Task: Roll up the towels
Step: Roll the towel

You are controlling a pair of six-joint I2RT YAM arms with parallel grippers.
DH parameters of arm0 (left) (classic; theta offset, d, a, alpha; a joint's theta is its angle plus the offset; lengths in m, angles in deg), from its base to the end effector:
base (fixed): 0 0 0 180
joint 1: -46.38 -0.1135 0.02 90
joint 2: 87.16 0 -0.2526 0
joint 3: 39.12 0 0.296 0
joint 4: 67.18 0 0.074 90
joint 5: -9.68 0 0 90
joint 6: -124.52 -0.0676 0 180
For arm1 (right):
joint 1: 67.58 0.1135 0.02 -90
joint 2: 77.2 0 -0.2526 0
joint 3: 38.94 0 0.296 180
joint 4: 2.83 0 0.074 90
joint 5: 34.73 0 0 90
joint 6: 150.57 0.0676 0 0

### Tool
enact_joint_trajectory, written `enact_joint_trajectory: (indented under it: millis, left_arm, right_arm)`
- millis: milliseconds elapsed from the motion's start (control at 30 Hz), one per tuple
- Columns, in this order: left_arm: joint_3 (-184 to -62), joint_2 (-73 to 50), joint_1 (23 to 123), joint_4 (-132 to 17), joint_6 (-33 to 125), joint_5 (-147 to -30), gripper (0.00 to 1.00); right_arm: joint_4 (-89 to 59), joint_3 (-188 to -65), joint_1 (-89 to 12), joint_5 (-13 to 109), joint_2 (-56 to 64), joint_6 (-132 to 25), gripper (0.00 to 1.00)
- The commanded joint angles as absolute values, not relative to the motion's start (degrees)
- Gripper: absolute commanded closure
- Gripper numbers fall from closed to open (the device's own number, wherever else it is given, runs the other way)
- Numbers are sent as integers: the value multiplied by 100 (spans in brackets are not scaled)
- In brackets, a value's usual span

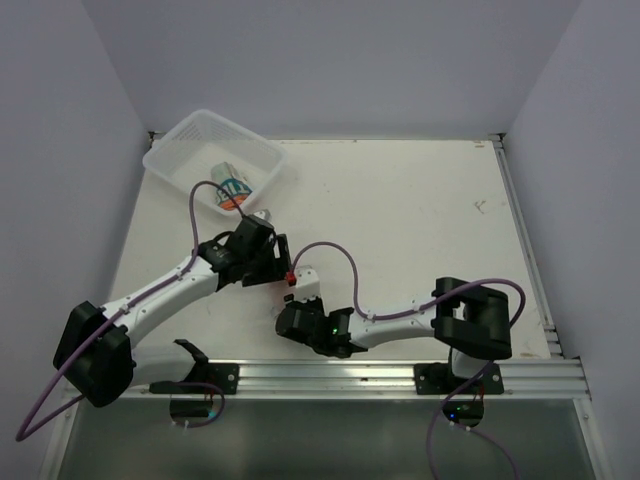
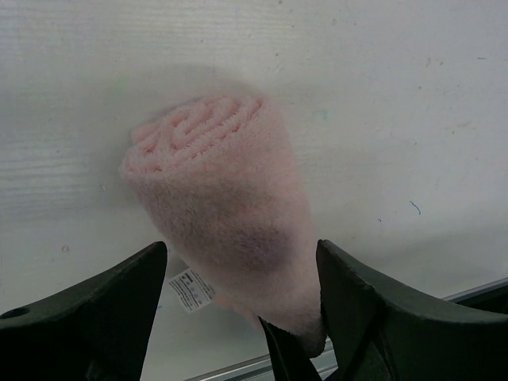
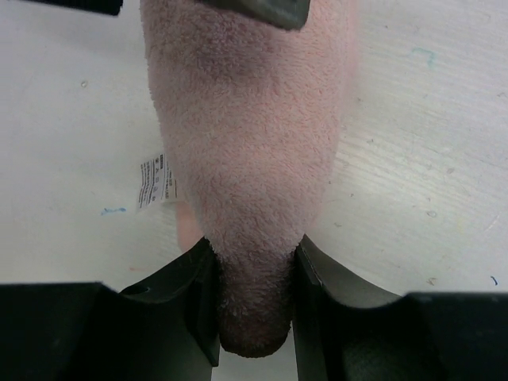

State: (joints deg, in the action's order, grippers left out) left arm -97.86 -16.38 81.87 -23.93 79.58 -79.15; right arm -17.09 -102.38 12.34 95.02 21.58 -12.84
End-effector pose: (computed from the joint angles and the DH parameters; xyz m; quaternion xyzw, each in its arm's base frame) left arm 0.2507 -0.1771 0.1739 -0.0827 0.9508 -0.1854 0.2339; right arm 0.1094 0.3682 0.0960 -0.1319 0.8805 0.1507 0.4296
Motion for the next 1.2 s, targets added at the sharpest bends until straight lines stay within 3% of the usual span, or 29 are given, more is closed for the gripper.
enact_joint_trajectory:
  millis: [0, 367, 767, 1000, 1133, 1167]
  left_arm:
    - [-9608, -1720, 8189, -2119, 8233, -7777, 20]
    - [-9178, -1351, 8198, -2436, 8321, -7716, 19]
    - [-8668, -1079, 8207, -2999, 8374, -7786, 34]
    - [-8334, -955, 8207, -3183, 8356, -7865, 44]
    - [-8184, -920, 8207, -3254, 8330, -7856, 56]
    - [-8184, -911, 8207, -3254, 8330, -7839, 59]
  right_arm:
    - [-1891, -10573, 1354, 10019, 2387, -1178, 84]
    - [-2278, -11110, 1574, 10361, 2906, -1003, 84]
    - [-2533, -11558, 1662, 10572, 3205, -994, 82]
    - [-2481, -11506, 1671, 10643, 3161, -915, 73]
    - [-2384, -11418, 1688, 10643, 3091, -889, 61]
    - [-2358, -11383, 1680, 10669, 3056, -906, 53]
